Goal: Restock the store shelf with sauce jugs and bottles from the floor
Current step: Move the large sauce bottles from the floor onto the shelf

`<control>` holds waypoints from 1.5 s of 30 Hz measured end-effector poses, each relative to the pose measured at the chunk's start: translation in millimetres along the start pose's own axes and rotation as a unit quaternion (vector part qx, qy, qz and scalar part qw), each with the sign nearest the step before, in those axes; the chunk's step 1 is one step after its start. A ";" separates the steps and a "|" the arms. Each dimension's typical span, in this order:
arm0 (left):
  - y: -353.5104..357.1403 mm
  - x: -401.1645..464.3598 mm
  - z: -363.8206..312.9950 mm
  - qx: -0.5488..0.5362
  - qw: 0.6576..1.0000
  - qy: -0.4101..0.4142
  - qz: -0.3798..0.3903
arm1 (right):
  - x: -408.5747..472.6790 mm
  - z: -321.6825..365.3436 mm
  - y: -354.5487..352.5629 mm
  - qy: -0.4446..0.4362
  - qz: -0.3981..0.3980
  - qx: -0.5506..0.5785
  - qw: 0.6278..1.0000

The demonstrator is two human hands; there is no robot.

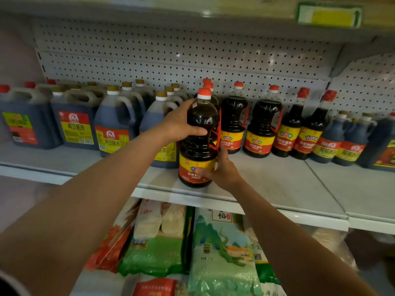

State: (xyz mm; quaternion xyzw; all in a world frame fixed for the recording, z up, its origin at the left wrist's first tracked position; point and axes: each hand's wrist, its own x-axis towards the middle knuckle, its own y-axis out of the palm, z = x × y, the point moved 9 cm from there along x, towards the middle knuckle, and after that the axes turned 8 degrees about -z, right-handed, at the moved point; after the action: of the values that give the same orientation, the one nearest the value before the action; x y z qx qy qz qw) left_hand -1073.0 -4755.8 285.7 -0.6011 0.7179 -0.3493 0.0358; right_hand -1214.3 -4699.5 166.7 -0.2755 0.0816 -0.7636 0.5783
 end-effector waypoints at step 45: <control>294.8 -606.3 177.9 0.022 0.893 -0.165 0.417 | -739.3 -204.7 -15.1 0.569 -0.168 -0.181 0.785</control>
State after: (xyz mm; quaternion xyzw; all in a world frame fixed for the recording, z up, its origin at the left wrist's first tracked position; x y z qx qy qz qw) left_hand -1069.5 -4289.1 -232.4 -0.2942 0.8784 -0.2137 0.3101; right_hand -1199.8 -4048.4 -238.8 0.1000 0.4847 -0.8381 0.2297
